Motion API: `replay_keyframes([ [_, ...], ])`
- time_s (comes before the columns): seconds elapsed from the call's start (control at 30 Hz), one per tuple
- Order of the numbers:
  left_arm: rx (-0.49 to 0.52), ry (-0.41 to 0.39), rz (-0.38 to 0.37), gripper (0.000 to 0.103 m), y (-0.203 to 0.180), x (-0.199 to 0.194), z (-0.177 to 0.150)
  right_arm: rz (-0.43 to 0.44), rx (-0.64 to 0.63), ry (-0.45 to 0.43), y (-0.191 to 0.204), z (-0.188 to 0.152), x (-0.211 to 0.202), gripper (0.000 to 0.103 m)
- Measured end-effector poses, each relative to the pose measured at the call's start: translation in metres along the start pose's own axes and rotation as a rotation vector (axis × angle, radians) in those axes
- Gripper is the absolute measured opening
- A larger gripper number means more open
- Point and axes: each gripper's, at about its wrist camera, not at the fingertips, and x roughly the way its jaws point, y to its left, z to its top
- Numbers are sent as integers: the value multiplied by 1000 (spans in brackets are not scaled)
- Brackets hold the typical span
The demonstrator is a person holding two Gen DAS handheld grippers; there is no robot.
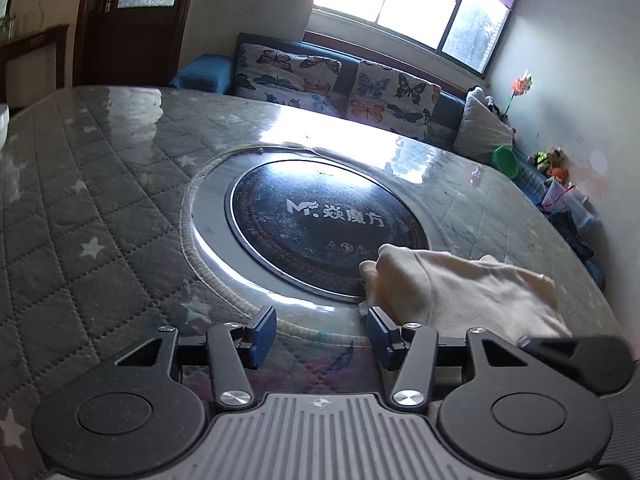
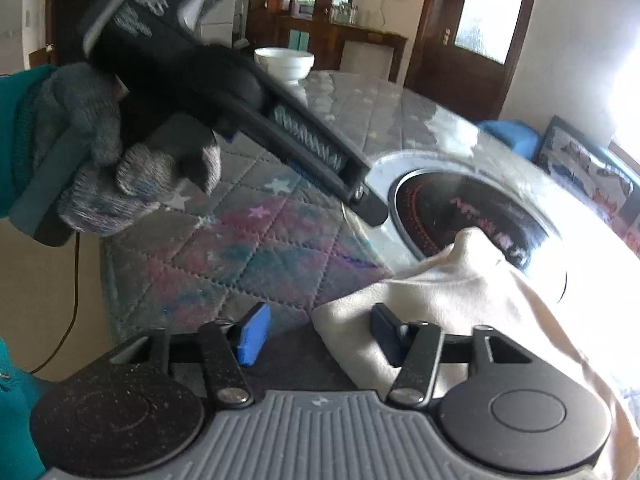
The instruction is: Fold clothes
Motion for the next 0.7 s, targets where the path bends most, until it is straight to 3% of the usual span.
replay_keyframes([
  [0.07, -19, 7, -11, 58, -1, 1, 1, -5, 15, 1, -2, 0, 2, 40],
  [0.13, -47, 17, -31, 60, -1, 3, 1, -16, 30, -5, -5, 2, 1, 21],
  [0.23, -100, 32, -56, 62, -2, 7, 2, 1, 87, -22, -16, 3, -5, 12],
  [0.7, -426, 112, -196, 75, -6, 33, 7, 131, 396, -153, -84, 0, -39, 9],
])
